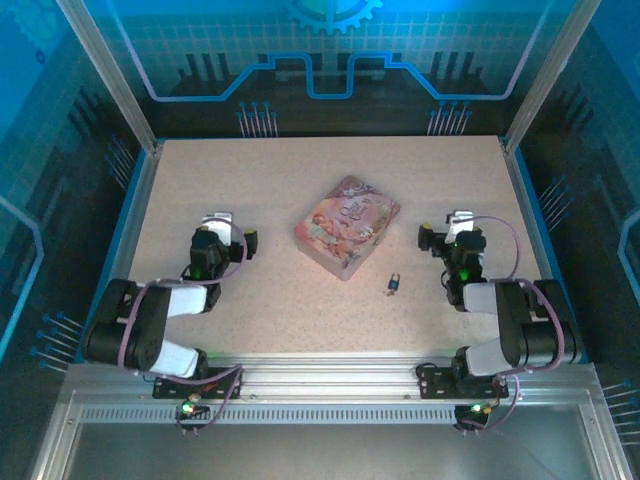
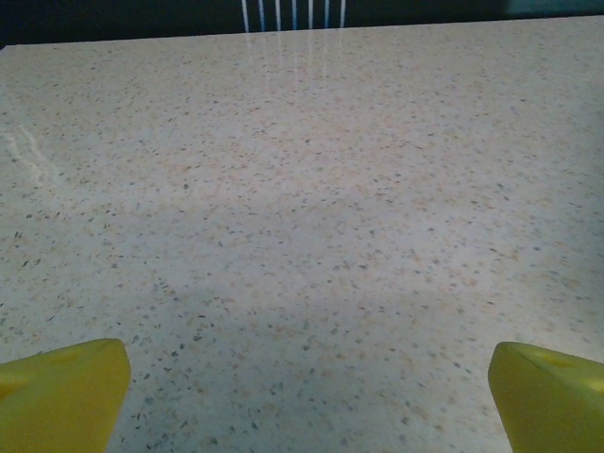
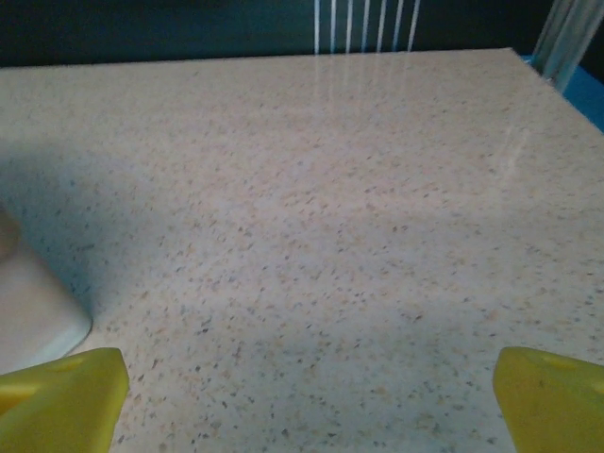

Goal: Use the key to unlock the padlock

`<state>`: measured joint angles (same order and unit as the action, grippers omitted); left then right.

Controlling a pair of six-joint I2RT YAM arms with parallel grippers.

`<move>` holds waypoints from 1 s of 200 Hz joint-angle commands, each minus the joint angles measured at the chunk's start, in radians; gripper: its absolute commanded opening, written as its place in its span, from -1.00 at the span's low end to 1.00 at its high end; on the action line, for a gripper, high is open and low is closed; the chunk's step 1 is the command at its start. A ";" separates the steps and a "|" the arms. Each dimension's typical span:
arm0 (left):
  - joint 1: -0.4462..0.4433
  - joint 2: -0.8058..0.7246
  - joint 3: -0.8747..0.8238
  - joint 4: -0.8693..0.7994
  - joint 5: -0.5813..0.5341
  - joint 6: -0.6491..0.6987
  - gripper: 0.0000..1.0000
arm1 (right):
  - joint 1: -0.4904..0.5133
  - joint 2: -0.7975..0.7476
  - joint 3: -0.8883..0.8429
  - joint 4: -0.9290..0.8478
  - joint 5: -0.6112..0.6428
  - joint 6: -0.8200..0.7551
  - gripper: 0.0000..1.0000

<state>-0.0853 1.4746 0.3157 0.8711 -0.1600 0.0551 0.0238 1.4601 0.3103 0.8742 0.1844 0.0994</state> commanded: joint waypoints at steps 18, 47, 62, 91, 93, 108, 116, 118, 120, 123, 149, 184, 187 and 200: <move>0.048 0.079 -0.006 0.194 0.041 -0.028 0.98 | 0.058 0.043 0.096 -0.071 0.052 -0.062 0.99; 0.061 0.074 0.061 0.060 0.054 -0.041 0.98 | 0.064 0.043 0.096 -0.071 0.068 -0.063 0.99; 0.061 0.075 0.064 0.054 0.053 -0.041 0.98 | 0.065 0.042 0.096 -0.071 0.069 -0.063 0.99; 0.061 0.076 0.064 0.055 0.052 -0.041 0.98 | 0.065 0.041 0.097 -0.075 0.069 -0.063 0.99; 0.061 0.076 0.064 0.055 0.053 -0.040 0.98 | 0.066 0.041 0.098 -0.075 0.069 -0.063 0.99; 0.061 0.076 0.065 0.056 0.053 -0.040 0.98 | 0.068 0.042 0.097 -0.073 0.071 -0.066 0.99; 0.061 0.076 0.064 0.057 0.052 -0.041 0.98 | 0.075 0.043 0.098 -0.072 0.081 -0.070 0.99; 0.061 0.077 0.064 0.056 0.052 -0.041 0.98 | 0.075 0.043 0.098 -0.072 0.081 -0.070 0.99; 0.061 0.077 0.065 0.055 0.053 -0.041 0.98 | 0.075 0.043 0.098 -0.072 0.081 -0.070 0.99; 0.061 0.077 0.065 0.055 0.053 -0.041 0.98 | 0.075 0.043 0.098 -0.073 0.081 -0.069 0.99; 0.061 0.076 0.065 0.055 0.053 -0.041 0.98 | 0.075 0.043 0.098 -0.072 0.081 -0.070 0.99; 0.061 0.077 0.065 0.055 0.052 -0.041 0.98 | 0.075 0.043 0.098 -0.072 0.081 -0.070 0.99; 0.061 0.076 0.065 0.055 0.052 -0.041 0.98 | 0.075 0.043 0.098 -0.072 0.081 -0.070 0.99; 0.061 0.077 0.065 0.055 0.053 -0.041 0.98 | 0.075 0.043 0.097 -0.073 0.081 -0.069 0.99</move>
<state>-0.0345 1.5551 0.3679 0.9222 -0.1337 0.0254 0.0864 1.4948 0.3958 0.8009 0.2539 0.0429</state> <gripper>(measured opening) 0.989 0.997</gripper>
